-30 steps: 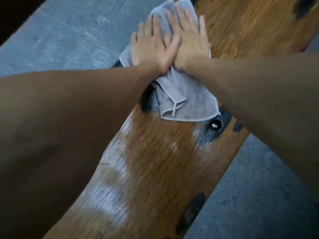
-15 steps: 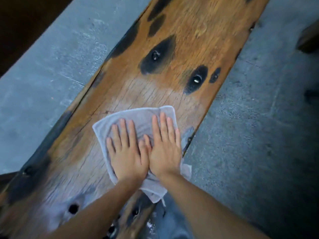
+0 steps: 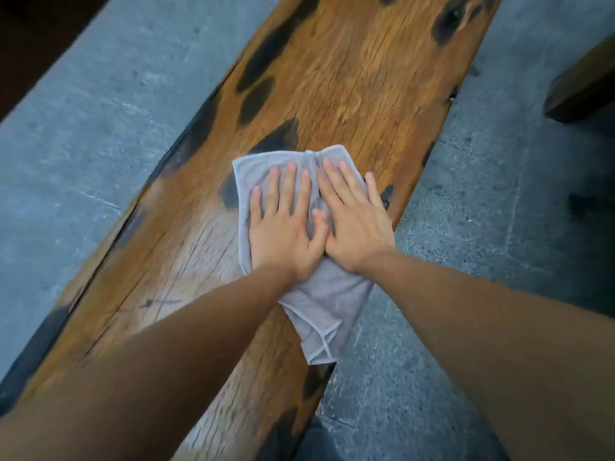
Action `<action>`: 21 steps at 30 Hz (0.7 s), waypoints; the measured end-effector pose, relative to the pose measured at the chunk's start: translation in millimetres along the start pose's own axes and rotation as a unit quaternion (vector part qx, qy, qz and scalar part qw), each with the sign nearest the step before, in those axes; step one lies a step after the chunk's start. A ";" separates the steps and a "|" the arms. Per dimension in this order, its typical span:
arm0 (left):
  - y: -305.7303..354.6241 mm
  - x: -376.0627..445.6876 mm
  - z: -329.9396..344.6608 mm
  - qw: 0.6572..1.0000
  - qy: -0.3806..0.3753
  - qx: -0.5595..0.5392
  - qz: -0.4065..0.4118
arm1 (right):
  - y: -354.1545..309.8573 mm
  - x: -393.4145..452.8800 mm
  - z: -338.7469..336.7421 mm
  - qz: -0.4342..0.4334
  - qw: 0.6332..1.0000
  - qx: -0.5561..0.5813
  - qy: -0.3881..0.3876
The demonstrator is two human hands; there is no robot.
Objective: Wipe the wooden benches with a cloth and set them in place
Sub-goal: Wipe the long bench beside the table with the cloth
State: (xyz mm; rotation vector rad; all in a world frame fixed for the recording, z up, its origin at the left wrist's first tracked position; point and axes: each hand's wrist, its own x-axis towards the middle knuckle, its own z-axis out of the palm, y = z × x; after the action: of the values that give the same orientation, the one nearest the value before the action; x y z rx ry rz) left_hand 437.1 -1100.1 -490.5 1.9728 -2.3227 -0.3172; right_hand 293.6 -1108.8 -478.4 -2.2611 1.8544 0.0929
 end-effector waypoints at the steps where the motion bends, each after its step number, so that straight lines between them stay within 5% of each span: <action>1: 5.1 17.1 -1.5 1.000 -0.001 -0.009 -0.002 | 10.5 13.4 -5.6 -0.001 1.000 0.002 -0.001; 13: 81.2 311.2 -8.8 0.998 -0.004 -0.038 -0.052 | 169.2 253.6 -64.5 0.064 0.997 0.026 0.040; 21: 75.8 285.1 -18.9 0.995 -0.013 -0.071 -0.072 | 143.0 236.9 -60.8 0.129 0.991 0.002 0.022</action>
State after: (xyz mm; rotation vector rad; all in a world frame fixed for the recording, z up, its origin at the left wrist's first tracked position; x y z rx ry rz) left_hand 319.2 -1370.9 -477.6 2.0818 -2.1108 -0.5070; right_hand 197.2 -1375.1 -480.8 -2.0242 2.1599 0.0802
